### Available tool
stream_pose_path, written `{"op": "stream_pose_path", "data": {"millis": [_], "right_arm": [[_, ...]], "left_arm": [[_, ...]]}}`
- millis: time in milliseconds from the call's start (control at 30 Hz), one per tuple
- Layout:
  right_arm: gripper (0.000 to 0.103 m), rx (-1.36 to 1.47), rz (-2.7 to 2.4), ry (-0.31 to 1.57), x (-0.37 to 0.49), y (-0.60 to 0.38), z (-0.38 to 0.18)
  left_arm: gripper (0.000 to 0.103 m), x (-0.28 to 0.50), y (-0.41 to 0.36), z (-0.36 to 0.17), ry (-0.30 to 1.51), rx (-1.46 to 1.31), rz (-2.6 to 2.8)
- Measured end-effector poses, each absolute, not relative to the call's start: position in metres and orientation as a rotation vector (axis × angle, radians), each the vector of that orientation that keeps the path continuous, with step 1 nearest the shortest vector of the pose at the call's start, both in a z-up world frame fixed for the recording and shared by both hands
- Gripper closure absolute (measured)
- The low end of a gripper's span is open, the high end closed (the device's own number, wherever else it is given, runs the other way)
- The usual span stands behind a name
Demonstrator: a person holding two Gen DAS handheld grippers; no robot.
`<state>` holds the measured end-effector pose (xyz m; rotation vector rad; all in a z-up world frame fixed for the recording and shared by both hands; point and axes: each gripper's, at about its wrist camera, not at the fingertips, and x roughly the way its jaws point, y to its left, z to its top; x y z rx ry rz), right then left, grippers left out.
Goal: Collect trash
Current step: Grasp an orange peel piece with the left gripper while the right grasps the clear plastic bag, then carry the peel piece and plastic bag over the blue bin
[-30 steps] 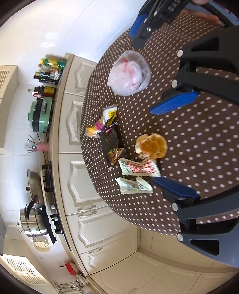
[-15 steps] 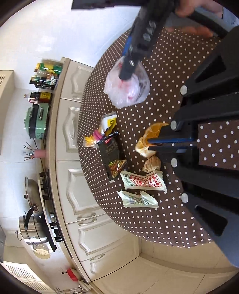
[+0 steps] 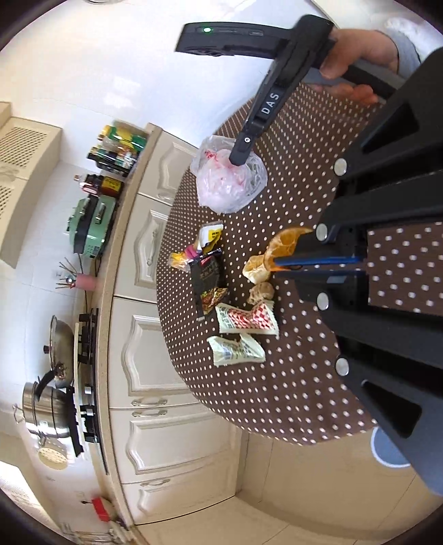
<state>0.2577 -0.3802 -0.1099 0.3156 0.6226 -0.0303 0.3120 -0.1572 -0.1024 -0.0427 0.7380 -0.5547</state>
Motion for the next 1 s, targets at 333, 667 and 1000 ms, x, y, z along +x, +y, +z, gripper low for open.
{"op": "stream_pose_path", "data": {"millis": [333, 667, 1000], "right_arm": [[0.095, 0.308, 0.134, 0.547, 0.230, -0.311, -0.071], [0.095, 0.213, 0.371, 0.604, 0.242, -0.162, -0.075], [0.095, 0.083, 0.524, 0.788, 0.272, -0.017, -0.153]], "left_arm": [[0.101, 0.285, -0.083, -0.087, 0.687, -0.168, -0.524], [0.101, 0.264, 0.038, -0.102, 0.664, -0.240, -0.317], [0.101, 0.267, 0.160, -0.190, 0.797, -0.325, -0.056]]}}
